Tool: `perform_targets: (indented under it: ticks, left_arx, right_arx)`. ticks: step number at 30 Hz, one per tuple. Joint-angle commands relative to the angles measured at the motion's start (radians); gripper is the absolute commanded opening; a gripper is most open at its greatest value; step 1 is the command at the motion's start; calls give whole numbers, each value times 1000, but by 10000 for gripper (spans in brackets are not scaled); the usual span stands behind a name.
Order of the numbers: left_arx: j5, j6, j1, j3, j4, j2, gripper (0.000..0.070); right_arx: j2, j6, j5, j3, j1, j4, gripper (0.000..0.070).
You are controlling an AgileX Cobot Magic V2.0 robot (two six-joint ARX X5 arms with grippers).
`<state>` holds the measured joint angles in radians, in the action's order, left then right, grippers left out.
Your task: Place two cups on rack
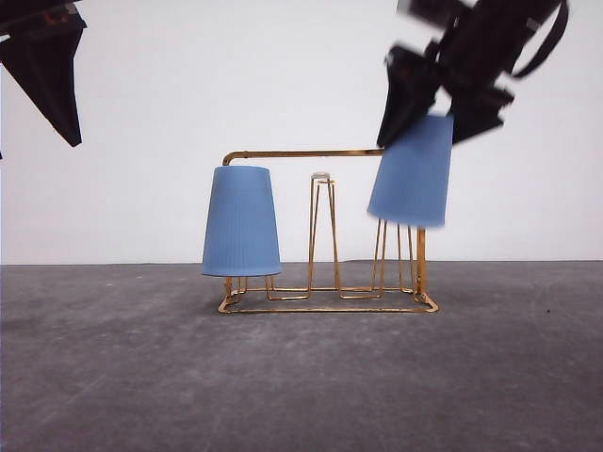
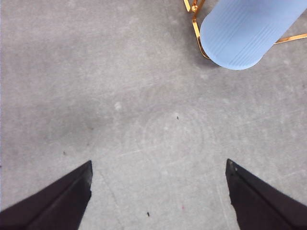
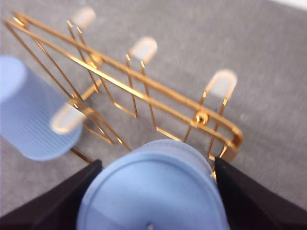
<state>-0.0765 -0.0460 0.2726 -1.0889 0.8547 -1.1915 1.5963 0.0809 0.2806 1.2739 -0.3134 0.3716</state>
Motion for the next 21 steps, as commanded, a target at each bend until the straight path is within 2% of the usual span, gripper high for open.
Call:
perform_targets:
  ticks: [1,3,6,8,13,18,21]
  left_arx:
    - [1,-8,3,-8,-11,-5,515]
    - [1,-8,3,-8,-12,-5,515]
    - [1,-8,3,-8,-12,-5,515]
    - [1,-8,3,-8,-12,-5,515]
    - [2,-8,1,-8,-35,-5,515]
    - [2,-7,-10,-8,-80,-5,515]
    - [2,-6,-26,-8,-97,-5,515]
  right_arx:
    - [40,9,-2,16,-5,-25,419]
    - [71,10,-1,16,-5,-38,457]
    - [107,9,0,16,-5,-49,605]
    - [118,9,0,16,-5,-49,670]
    - [107,-14,0,17,-5,-40,674]
    - [18,-40,-2,17,4,16,674]
    - [-62,-44,-49,17,7,88,673]
